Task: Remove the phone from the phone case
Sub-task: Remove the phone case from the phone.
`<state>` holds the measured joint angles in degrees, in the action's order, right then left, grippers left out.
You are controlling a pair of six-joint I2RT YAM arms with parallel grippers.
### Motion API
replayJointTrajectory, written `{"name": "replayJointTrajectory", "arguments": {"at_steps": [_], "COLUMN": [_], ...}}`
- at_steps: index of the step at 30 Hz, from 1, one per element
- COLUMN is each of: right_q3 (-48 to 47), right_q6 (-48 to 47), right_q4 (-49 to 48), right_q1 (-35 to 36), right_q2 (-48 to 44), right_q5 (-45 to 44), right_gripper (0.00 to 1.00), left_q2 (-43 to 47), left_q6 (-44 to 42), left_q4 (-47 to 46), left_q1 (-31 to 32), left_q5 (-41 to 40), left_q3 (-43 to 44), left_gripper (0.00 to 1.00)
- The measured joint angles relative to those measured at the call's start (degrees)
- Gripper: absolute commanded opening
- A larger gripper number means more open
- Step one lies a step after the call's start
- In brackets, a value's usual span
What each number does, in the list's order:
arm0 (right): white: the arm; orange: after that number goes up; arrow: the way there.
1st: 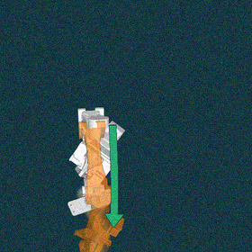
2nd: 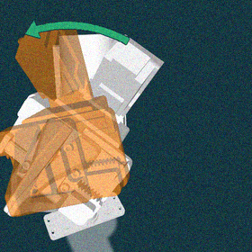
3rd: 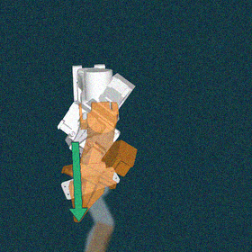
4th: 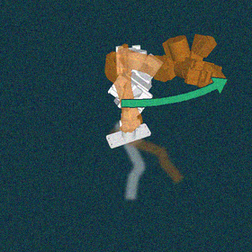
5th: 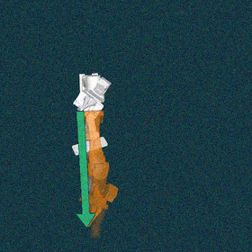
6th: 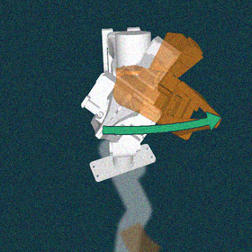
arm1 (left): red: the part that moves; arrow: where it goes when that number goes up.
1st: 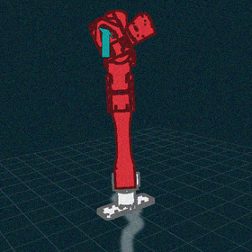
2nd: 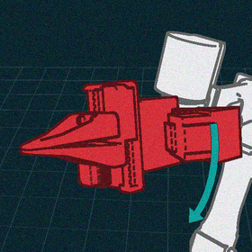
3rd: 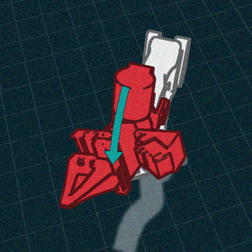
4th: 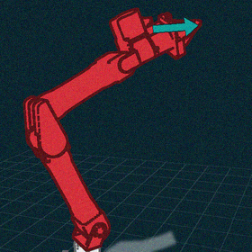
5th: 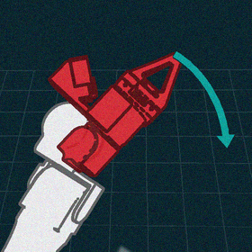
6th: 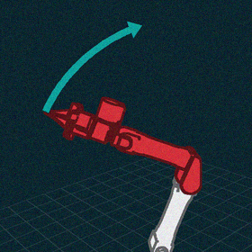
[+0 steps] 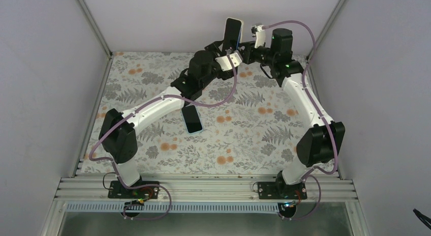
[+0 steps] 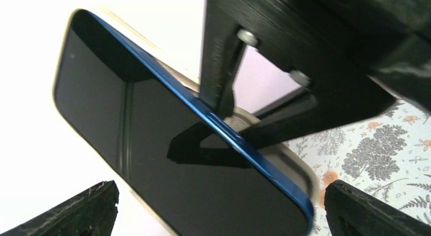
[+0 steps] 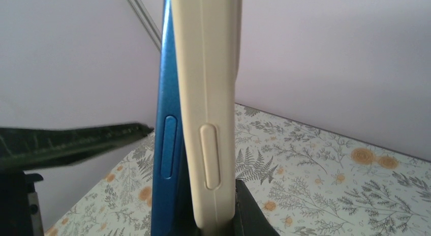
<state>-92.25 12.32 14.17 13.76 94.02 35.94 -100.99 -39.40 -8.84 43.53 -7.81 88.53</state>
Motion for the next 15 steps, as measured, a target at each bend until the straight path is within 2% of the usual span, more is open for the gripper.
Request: {"name": "replayJointTrajectory", "arguments": {"at_steps": [15], "right_q3": [1.90], "right_q6": [0.22], "right_q4": [-1.27], "right_q1": [0.00], "right_q2": [-0.85], "right_q5": [0.55], "right_gripper": [0.03], "left_q2": [0.15], "left_q6": [1.27], "left_q4": [-1.51], "left_q1": [0.20], "left_q5": [-2.27], "left_q3": [-0.90], "left_gripper": [0.98]}}
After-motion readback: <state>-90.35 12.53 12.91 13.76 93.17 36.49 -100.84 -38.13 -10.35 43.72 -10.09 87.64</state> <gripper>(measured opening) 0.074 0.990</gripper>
